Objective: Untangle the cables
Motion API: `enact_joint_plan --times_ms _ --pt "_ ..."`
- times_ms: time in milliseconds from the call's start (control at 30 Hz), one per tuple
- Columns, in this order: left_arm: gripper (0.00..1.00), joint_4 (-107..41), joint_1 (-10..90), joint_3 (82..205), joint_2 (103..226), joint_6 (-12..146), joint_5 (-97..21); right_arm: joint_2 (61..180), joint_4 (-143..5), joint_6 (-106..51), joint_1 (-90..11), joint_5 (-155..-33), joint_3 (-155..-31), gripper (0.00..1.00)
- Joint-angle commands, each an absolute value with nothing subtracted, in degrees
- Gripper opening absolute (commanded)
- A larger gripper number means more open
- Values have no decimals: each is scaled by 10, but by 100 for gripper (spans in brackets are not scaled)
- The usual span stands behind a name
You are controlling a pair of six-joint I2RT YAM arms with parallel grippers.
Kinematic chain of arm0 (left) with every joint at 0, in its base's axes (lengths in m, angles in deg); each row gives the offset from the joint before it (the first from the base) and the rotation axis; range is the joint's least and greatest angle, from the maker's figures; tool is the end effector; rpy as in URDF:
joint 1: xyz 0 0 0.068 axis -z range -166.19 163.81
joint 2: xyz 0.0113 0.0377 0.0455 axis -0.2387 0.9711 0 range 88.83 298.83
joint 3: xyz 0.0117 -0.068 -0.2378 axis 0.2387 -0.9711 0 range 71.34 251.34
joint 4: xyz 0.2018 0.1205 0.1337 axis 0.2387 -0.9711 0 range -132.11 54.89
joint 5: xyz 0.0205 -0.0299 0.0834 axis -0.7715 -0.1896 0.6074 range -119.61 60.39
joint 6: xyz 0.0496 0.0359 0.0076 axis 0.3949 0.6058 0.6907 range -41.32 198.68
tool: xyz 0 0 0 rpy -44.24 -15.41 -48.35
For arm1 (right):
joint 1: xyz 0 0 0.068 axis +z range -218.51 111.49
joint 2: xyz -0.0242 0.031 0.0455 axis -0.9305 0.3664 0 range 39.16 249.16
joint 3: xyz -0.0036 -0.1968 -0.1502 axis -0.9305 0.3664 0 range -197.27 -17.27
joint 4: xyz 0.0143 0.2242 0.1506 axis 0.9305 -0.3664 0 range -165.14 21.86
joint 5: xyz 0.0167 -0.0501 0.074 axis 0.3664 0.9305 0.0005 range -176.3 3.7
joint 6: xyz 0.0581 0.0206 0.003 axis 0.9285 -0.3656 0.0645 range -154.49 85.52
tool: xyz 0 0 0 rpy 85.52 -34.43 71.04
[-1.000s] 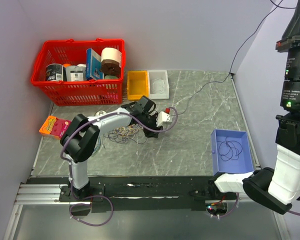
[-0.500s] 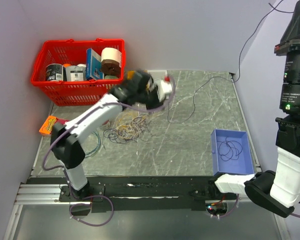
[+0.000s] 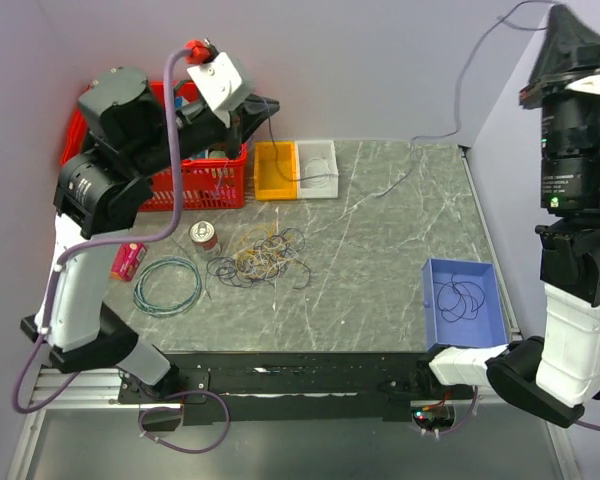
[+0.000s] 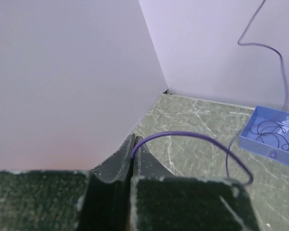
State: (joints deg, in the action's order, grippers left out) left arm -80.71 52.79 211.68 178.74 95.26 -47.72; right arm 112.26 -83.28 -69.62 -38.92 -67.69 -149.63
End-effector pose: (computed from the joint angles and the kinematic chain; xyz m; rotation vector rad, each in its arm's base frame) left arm 0.1879 -0.1706 0.5958 0.9248 1.2000 -0.5490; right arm 0.1067 0.0435 0.6728 -0.1655 0.8359 -0.2210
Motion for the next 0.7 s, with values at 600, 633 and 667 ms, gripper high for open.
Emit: enact_joint_plan --times_ms 600,633,667 --pt "1 -727 529 1768 1817 899 -512 988 -725 -291 -394 -1158 -821 0" --pt "1 -722 530 1752 1819 892 -517 988 -715 -286 -392 -1156 -808 0" --pt "1 -714 530 1744 1820 889 -519 988 -701 -282 -393 -1156 -796 0"
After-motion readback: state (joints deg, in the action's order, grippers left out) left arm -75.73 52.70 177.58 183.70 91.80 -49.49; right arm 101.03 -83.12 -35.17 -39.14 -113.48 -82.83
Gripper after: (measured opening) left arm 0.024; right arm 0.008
